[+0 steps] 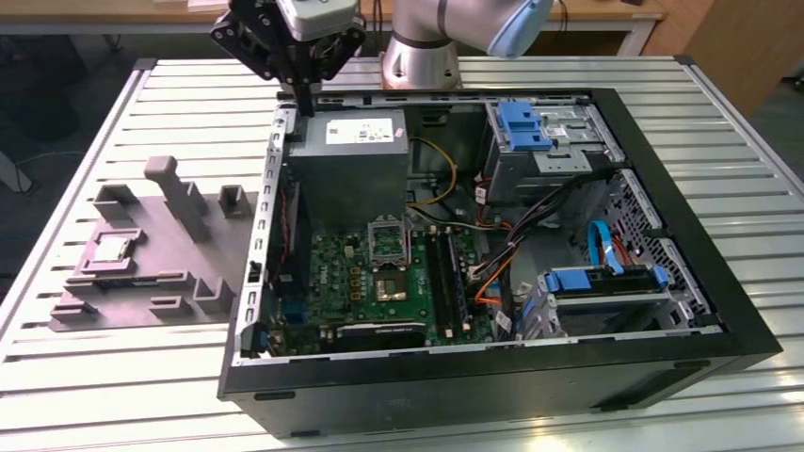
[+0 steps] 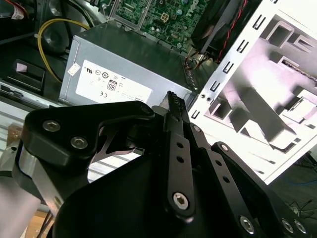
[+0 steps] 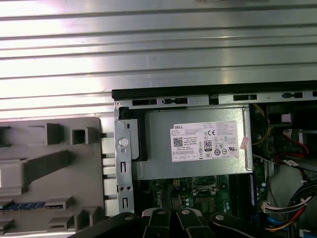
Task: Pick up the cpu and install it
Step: 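Reach for the cpu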
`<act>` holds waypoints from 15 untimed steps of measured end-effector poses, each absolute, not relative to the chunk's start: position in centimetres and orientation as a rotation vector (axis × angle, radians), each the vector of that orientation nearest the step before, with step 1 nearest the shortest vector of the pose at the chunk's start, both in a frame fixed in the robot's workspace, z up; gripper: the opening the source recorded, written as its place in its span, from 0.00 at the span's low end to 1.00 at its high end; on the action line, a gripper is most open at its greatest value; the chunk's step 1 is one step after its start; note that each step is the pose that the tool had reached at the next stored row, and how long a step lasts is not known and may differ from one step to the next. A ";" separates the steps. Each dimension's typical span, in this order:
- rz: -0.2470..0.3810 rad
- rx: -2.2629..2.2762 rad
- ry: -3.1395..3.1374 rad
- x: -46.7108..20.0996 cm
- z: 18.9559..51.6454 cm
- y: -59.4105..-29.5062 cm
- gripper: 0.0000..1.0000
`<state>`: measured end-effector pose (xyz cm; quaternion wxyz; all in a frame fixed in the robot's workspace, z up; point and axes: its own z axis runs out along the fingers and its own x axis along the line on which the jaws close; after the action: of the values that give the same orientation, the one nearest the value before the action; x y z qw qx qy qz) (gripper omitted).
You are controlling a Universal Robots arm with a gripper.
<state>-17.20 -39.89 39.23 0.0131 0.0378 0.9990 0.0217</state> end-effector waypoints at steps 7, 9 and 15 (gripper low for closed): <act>0.068 0.118 3.113 -17.4 39.2 -39.9 0.11; 0.068 0.118 3.113 -17.4 39.2 -39.9 0.11; 0.068 0.118 3.113 -17.5 39.2 -39.9 0.11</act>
<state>-17.54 -39.89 39.21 0.0130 0.0379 0.9990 0.0217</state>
